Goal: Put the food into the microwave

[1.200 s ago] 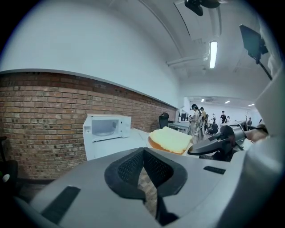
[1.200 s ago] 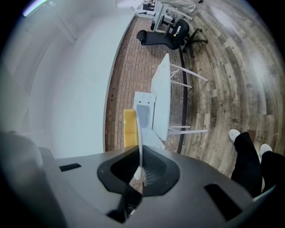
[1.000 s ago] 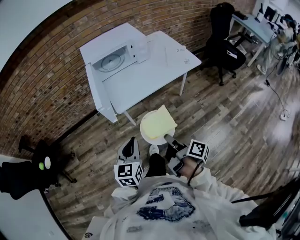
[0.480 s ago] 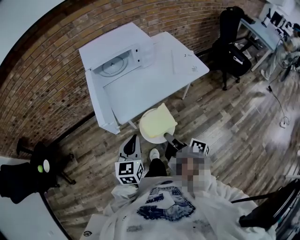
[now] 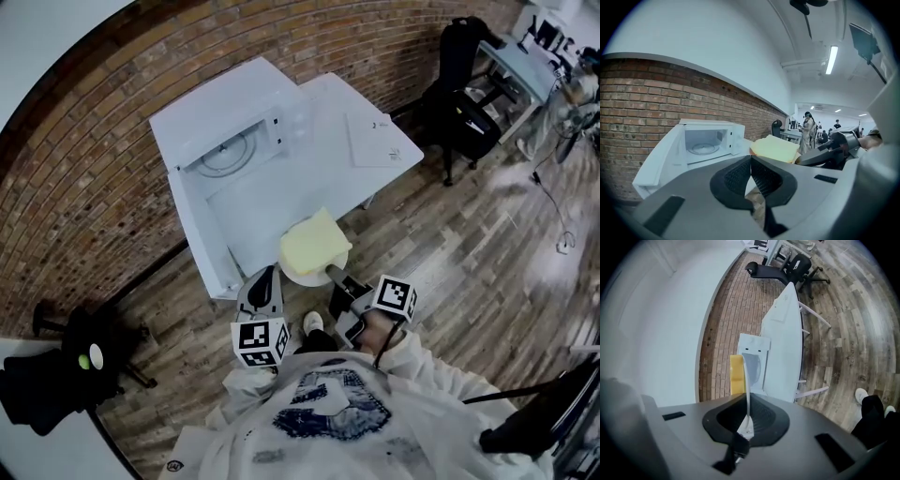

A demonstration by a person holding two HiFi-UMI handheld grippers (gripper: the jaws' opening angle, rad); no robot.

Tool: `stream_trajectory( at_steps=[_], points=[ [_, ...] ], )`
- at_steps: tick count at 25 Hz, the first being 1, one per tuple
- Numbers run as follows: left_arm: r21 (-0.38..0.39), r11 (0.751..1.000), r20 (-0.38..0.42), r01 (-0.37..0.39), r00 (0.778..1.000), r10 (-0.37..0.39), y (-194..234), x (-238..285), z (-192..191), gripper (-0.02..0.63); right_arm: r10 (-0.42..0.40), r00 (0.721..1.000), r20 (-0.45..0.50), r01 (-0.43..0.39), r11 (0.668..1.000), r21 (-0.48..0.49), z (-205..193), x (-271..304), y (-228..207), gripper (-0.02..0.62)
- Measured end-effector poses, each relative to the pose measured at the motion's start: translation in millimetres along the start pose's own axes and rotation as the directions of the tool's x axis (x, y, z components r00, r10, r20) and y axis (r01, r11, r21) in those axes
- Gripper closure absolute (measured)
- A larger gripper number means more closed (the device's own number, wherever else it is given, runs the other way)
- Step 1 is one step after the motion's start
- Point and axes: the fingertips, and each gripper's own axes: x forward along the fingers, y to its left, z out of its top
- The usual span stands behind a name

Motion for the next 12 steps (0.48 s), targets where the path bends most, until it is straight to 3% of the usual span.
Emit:
stream_trajectory(
  at_steps=[12],
  points=[
    [-0.027, 1.000, 0.028, -0.001, 1.000, 0.002, 43, 43, 27, 0.595, -0.011, 1.000, 0.008, 0.011, 0.999, -0.036, 22, 62, 20, 0.574]
  ],
)
